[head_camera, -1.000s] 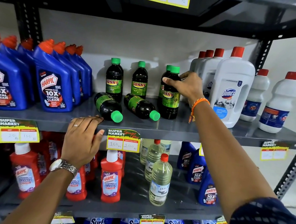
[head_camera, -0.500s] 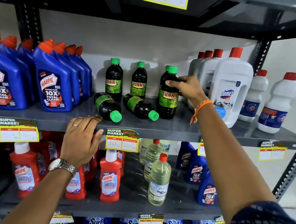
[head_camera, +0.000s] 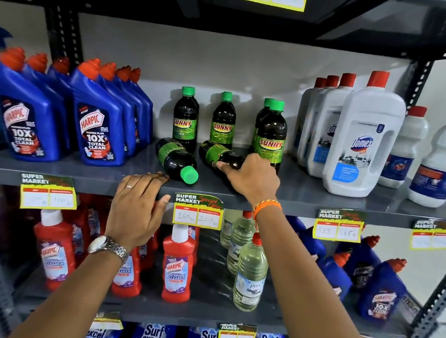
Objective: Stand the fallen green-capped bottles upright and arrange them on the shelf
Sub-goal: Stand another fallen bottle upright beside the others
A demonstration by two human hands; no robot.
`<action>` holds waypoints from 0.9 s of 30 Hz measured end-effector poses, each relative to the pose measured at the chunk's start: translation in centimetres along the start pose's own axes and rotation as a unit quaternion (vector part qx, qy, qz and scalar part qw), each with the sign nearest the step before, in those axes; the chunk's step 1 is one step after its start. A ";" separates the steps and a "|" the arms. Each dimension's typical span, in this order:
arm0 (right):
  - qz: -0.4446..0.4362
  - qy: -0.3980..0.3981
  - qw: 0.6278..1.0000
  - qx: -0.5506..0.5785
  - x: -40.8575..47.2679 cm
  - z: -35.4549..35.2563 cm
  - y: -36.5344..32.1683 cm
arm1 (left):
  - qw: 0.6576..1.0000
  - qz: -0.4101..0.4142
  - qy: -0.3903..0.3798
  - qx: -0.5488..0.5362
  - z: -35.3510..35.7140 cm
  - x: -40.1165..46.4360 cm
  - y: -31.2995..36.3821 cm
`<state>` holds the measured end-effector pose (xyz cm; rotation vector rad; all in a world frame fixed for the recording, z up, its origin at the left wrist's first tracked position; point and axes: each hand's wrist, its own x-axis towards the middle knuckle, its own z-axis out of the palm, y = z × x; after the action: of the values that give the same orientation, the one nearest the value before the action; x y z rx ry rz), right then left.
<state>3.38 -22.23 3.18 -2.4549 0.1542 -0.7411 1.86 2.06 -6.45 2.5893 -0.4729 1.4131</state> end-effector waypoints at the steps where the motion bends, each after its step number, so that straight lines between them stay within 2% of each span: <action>1: -0.001 0.009 1.000 0.005 0.1 0.2 0.1 | 1.000 0.002 -0.001 0.001 0.0 0.0 -0.1; 8: -0.048 0.072 0.989 0.121 2.0 -1.5 -0.3 | 1.000 0.010 0.009 -0.006 0.3 -0.2 -0.4; 10: -0.058 0.070 0.988 0.122 3.5 -2.8 -0.9 | 1.000 0.014 0.021 -0.015 0.5 -0.1 -0.4; 13: -0.070 0.039 0.990 0.114 6.2 -4.8 -2.3 | 0.999 0.014 0.028 -0.025 0.7 0.0 -0.5; 17: -0.105 -0.059 0.991 0.054 9.4 -6.1 -4.9 | 0.999 0.012 0.022 -0.033 0.8 -0.1 -0.5; 20: -0.109 -0.095 0.989 0.034 10.6 -6.1 -5.9 | 0.999 0.001 0.014 -0.037 0.6 0.0 -0.4; 27: -0.058 -0.133 0.964 0.223 9.3 -4.8 -4.4 | 0.999 0.007 0.016 -0.029 0.3 -0.1 -0.2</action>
<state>8.36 -23.36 13.29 -2.1121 -0.2371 -0.4271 2.14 2.15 -6.73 2.5183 -0.5195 1.4215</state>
